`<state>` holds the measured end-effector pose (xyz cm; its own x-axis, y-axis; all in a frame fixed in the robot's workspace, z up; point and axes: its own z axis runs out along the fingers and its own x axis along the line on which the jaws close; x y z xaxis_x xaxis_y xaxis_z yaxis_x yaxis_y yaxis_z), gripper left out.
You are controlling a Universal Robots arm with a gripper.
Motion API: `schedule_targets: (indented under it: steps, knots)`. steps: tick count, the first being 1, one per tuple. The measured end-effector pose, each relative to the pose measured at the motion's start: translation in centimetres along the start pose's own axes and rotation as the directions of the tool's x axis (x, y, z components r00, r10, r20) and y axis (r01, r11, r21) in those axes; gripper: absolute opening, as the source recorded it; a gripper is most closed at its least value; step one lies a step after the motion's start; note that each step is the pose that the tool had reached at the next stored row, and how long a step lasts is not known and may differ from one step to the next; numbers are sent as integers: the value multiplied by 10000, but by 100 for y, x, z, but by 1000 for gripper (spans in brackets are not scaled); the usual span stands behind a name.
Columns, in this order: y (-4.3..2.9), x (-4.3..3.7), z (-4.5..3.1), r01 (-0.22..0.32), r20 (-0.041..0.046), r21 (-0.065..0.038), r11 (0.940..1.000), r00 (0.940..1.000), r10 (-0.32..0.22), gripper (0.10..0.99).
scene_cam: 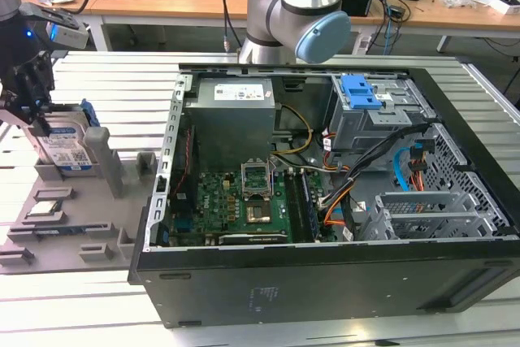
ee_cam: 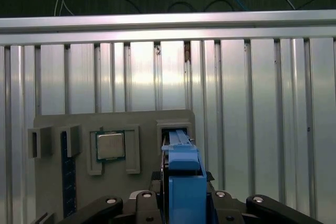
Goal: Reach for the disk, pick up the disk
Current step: 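Pick up the disk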
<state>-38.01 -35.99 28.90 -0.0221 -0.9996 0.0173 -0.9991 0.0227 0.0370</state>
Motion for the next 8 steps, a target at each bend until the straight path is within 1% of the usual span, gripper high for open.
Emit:
schedule_targets:
  steps: [3,4,6,8]
  knots:
    - [-1,-1,-1,-1,1,3,10000,10000,1,365]
    - [-3,-1,-11,-1,1,3,10000,10000,1,365]
    - [-4,-1,-48,0,0,0,10000,10000,0,365]
    - [-4,-2,-103,2,0,-1,10000,10000,-2,365]
